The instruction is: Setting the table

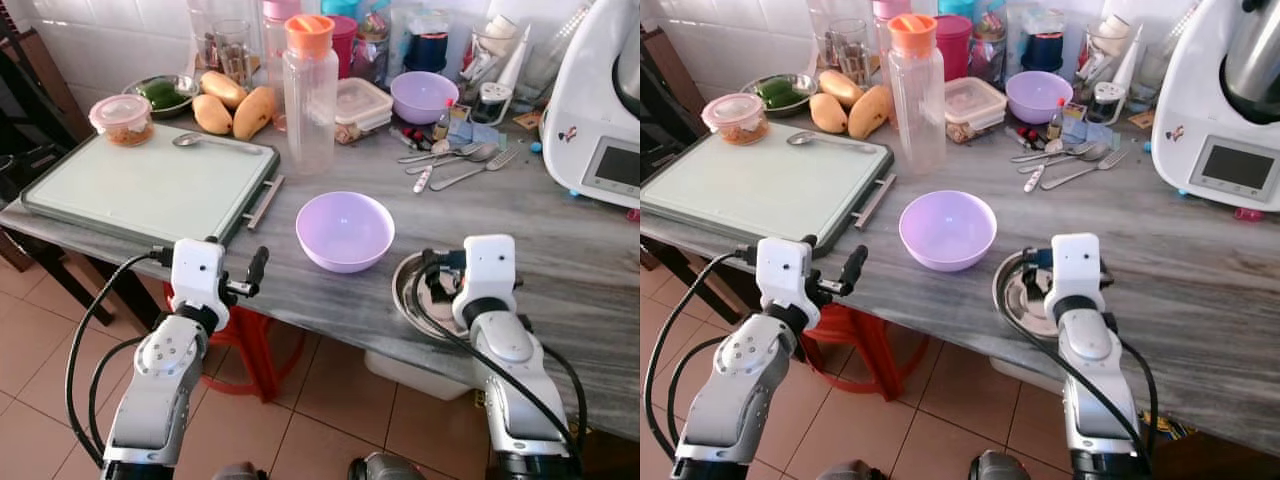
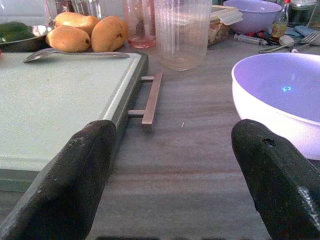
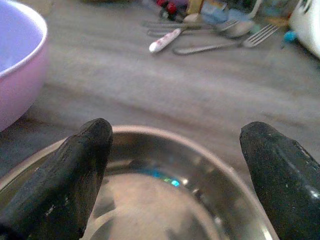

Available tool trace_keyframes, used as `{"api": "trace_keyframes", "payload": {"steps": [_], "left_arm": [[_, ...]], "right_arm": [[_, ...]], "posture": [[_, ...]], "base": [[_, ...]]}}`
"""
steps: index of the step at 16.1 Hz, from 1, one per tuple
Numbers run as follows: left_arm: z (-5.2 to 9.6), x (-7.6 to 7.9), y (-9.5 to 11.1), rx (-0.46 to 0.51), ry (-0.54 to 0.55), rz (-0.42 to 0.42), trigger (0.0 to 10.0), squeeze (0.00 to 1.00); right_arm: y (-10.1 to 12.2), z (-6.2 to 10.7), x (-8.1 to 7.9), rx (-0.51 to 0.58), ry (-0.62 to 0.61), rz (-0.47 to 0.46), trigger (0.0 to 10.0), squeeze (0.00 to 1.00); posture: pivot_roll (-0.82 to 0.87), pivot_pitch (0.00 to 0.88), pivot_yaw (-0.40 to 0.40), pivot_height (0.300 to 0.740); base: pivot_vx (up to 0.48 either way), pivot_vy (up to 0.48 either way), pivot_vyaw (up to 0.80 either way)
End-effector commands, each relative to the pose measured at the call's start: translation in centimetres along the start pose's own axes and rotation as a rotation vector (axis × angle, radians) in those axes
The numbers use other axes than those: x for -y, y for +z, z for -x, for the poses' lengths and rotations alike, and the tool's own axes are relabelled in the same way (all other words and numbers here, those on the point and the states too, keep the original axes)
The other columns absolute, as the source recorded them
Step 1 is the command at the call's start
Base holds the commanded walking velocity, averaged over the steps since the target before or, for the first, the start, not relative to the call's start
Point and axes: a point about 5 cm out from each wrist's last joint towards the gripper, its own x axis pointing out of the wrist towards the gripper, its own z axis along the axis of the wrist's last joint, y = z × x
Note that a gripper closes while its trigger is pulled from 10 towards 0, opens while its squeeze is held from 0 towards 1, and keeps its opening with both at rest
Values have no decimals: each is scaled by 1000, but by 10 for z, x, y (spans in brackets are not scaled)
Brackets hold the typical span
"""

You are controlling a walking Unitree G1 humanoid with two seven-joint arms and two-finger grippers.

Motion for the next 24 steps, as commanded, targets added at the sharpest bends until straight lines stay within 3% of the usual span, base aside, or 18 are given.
{"api": "trace_keyframes", "payload": {"steps": [1,7,8,15,24], "left_arm": [[1,1,3,4,-20,-2,10000,0],[1,3,2,0,-29,5,10000,0],[2,4,2,-1,-29,6,10000,0],[2,5,2,-8,-32,6,10000,0],[0,7,1,-9,-30,11,10000,0]], "right_arm": [[-4,1,-1,-34,2,-21,10000,427],[-18,4,-10,-179,81,-60,10000,43],[-19,4,-12,-190,92,-68,10000,16],[-15,-3,-23,-227,167,-140,10000,0],[-8,-13,-37,-192,255,-178,10000,0]], "posture": [[-33,0,22,740],[-36,0,18,740],[-34,0,18,740],[-31,0,17,740],[-31,0,18,740]], "base": [[0,0,0],[0,0,0],[0,0,0],[0,0,0],[0,0,0]]}}
